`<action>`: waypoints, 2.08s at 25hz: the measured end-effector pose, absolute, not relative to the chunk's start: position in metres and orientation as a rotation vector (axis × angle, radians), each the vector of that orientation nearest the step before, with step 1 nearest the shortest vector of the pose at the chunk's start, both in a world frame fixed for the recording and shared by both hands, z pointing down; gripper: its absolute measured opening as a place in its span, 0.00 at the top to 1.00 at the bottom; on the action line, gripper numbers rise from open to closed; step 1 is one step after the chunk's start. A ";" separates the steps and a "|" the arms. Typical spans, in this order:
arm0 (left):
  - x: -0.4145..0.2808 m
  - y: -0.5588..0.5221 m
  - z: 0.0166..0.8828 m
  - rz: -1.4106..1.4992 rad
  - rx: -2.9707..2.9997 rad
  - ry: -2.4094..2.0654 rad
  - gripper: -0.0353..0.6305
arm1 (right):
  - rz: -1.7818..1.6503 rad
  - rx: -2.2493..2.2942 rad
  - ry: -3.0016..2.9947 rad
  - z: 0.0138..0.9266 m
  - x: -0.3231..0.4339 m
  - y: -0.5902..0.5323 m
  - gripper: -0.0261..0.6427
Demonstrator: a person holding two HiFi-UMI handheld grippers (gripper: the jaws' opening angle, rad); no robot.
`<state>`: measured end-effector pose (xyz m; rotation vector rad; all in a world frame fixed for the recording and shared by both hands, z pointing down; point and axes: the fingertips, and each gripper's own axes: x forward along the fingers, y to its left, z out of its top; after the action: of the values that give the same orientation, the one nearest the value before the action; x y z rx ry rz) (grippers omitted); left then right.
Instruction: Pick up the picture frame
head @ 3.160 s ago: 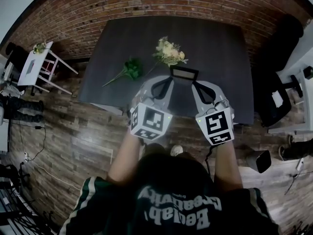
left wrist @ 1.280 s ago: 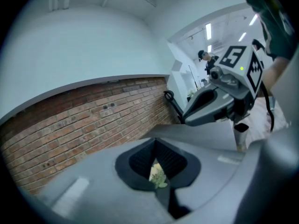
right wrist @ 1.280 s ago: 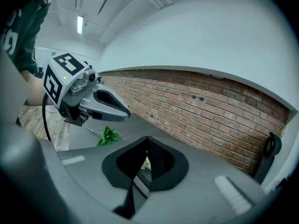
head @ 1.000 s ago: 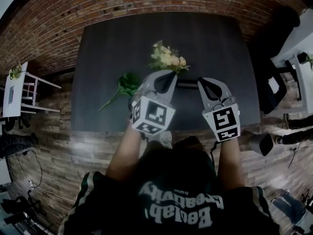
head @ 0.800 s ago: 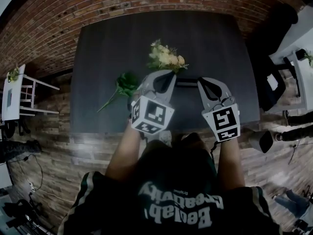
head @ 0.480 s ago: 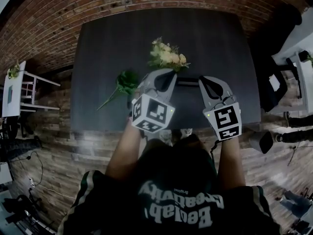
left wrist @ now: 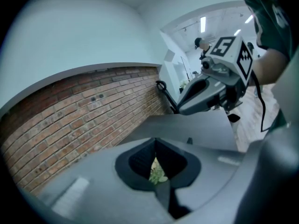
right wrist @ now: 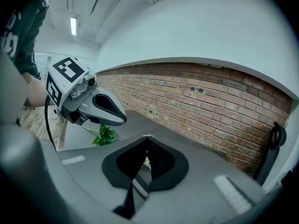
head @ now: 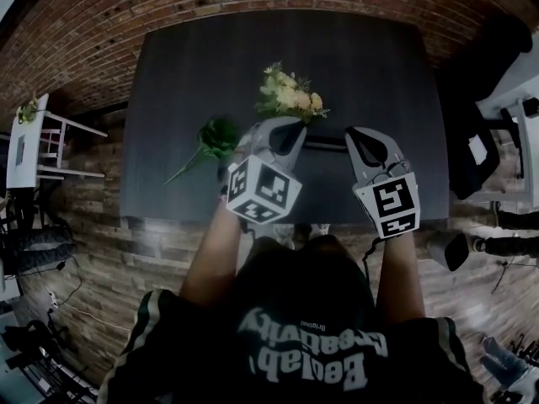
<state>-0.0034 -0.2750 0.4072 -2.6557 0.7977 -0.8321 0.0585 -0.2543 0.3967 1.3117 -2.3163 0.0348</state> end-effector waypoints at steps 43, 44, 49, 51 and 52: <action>0.064 -0.272 0.535 -1.345 -2.665 0.198 0.68 | 0.151 1.286 -2.327 0.434 0.113 -0.282 0.95; 0.064 -0.273 0.537 -1.352 -2.662 0.190 0.68 | 0.152 1.283 -2.327 0.434 0.112 -0.283 0.95; 0.064 -0.275 0.545 -1.388 -2.642 0.116 0.68 | 0.157 1.279 -2.327 0.437 0.111 -0.287 0.95; 0.065 -0.275 0.548 -1.397 -2.636 0.098 0.68 | 0.162 1.278 -2.325 0.438 0.112 -0.287 0.95; 0.065 -0.275 0.551 -1.403 -2.633 0.087 0.68 | 0.164 1.277 -2.324 0.440 0.113 -0.287 0.95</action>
<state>0.0653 -0.2753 0.5508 -2.6333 0.0874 -1.4025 0.1125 -0.2874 0.4395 1.2774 -2.3239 0.1643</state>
